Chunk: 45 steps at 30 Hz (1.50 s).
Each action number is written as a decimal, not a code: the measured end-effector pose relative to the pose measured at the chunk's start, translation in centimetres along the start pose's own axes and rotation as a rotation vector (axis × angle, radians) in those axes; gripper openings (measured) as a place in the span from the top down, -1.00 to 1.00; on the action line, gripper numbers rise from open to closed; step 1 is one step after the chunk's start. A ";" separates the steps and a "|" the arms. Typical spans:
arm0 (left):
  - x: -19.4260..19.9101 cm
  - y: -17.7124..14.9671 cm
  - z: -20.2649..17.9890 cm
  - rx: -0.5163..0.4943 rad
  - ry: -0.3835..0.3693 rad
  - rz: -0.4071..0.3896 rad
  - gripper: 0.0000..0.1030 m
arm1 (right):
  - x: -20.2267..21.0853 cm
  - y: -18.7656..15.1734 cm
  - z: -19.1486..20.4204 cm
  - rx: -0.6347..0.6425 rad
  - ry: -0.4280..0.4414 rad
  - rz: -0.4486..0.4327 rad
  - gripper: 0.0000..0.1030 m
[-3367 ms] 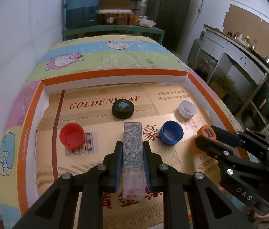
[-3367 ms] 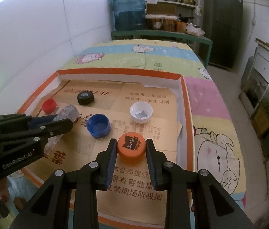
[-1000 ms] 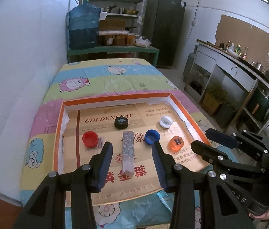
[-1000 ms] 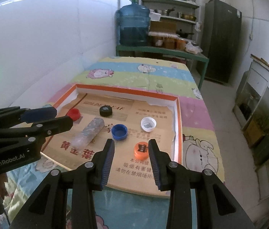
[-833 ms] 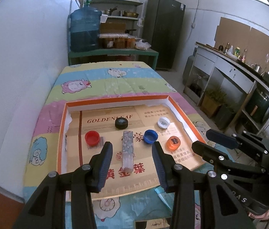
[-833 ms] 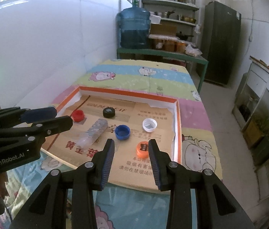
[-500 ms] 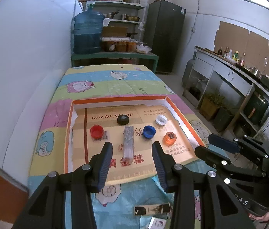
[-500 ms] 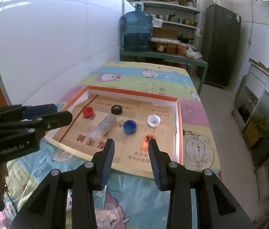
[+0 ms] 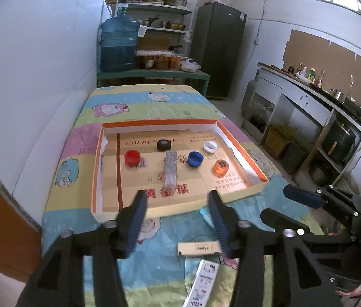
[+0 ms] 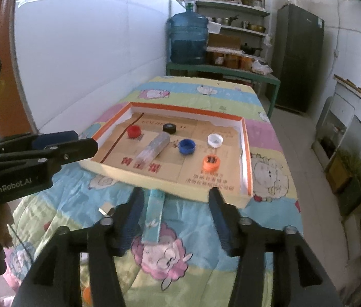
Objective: Organize rigid objects
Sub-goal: 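Withdraw both open tools from the box toward the orange cup on the quilt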
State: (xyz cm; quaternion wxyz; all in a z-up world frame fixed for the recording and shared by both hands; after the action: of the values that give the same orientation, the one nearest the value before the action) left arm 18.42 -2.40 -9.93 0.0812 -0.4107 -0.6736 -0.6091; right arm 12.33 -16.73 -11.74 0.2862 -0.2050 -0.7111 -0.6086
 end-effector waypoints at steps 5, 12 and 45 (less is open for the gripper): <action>0.7 -1.1 -0.2 0.001 -0.004 -0.001 -0.15 | 0.8 -1.4 0.8 0.003 0.002 0.012 -0.06; 2.1 -3.3 0.0 0.015 -0.002 -0.001 -0.15 | 2.0 -3.8 1.9 0.014 0.015 0.038 -0.06; 2.4 -10.5 -1.8 -0.077 -0.076 0.097 -0.23 | 2.1 -11.7 8.5 0.128 0.118 0.098 -0.07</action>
State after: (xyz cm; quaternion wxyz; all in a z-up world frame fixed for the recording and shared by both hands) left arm 9.32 -2.04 -15.89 0.0693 -0.4685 -0.6315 -0.6140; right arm 1.91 -10.50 -19.92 0.3695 -0.1847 -0.7197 -0.5581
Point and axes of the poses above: each gripper's, at about its wrist camera, not at the fingertips, and x roughly against the way its jaws point, z to its left, y to its top, the point moved 7 cm from there along -x, roughly the way its jaws point, and after that the axes turned 9 degrees about -y, right-handed, at the moved point
